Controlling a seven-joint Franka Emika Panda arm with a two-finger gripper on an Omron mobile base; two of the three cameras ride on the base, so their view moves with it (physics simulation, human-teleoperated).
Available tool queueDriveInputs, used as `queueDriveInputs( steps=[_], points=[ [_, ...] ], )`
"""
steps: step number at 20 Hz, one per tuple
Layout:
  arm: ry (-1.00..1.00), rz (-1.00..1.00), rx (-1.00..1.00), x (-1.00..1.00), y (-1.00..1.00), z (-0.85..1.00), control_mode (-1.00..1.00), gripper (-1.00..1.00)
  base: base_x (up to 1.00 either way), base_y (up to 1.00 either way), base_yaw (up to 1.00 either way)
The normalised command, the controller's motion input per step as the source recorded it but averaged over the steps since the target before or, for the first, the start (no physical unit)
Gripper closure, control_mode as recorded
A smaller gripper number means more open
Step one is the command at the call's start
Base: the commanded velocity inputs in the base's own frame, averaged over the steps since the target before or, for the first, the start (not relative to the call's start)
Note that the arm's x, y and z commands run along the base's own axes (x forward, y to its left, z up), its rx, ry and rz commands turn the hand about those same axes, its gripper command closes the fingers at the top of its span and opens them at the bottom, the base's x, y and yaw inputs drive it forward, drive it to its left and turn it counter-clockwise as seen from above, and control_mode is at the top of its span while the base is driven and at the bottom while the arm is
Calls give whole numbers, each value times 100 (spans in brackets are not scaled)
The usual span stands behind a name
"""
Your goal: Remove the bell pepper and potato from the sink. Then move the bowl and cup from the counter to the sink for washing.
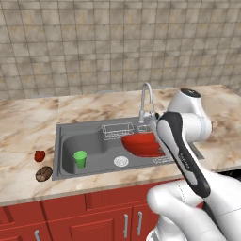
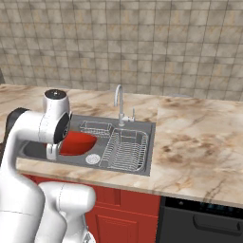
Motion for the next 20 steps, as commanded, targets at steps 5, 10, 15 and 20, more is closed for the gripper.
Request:
queueDriveInputs(
  steps=[5, 10, 15, 20],
  points=[
    [12, 0, 8, 23, 33, 0, -100, 100, 0, 0, 0],
    [9, 0, 7, 27, 26, 0, -100, 100, 0, 0, 0],
    [9, 0, 4, 29, 25, -1, -100, 100, 0, 0, 0],
    [11, 0, 0, 28, 17, -7, -100, 100, 0, 0, 0]
  ],
)
